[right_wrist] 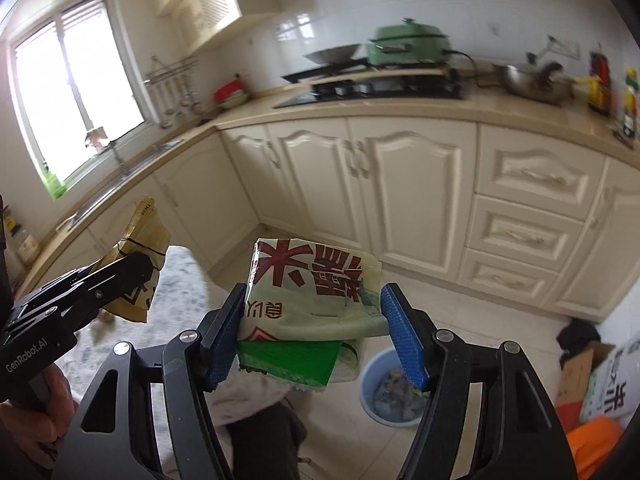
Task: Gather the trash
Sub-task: 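Carry the rice bag and yellow wrapper over the blue bin, then open both tools to drop the rice bag and yellow wrapper into the bin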
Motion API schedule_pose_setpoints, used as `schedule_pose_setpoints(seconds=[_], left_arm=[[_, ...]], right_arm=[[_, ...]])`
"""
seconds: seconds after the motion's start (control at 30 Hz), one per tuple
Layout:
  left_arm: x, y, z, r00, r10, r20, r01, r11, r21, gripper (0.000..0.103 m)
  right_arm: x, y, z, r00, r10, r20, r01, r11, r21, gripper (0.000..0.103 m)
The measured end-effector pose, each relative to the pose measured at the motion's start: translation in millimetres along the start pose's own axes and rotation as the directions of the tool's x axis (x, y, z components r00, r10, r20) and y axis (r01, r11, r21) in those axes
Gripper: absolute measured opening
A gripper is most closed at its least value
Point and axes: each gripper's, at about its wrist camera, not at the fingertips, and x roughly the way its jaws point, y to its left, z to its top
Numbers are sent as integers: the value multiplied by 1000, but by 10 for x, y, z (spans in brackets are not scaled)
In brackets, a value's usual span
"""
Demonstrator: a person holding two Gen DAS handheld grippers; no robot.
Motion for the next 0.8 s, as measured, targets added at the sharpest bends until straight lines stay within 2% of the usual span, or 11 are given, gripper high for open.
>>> schedule_pose_setpoints(seconds=[0.2, 0.33, 0.53, 0.6, 0.67, 0.73, 0.8], left_arm=[[847, 20, -3, 987, -55, -154, 56, 998, 1, 17], [1373, 90, -80, 965, -68, -252, 65, 998, -21, 17], [2225, 243, -141, 915, -85, -394, 63, 996, -68, 17], [2623, 293, 69, 900, -87, -428, 62, 995, -73, 17], [2821, 311, 81, 885, -90, -456, 63, 995, -74, 16], [3334, 152, 208, 875, -78, -478, 50, 996, -69, 20], [3726, 157, 237, 861, -57, -505, 30, 998, -62, 26]], right_arm=[[271, -677, -235, 996, -59, -73, 66, 993, 102, 68], [543, -1007, -412, 989, -69, -133, 91, 982, 163, 68], [1038, -1356, -610, 976, -63, -210, 112, 966, 232, 68], [1180, -1455, -660, 972, -55, -229, 114, 962, 249, 68], [1311, -1545, -700, 968, -48, -246, 114, 957, 265, 68], [1444, -1653, -746, 964, -43, -263, 120, 951, 286, 70], [1586, -1781, -819, 960, -26, -278, 116, 943, 313, 71]])
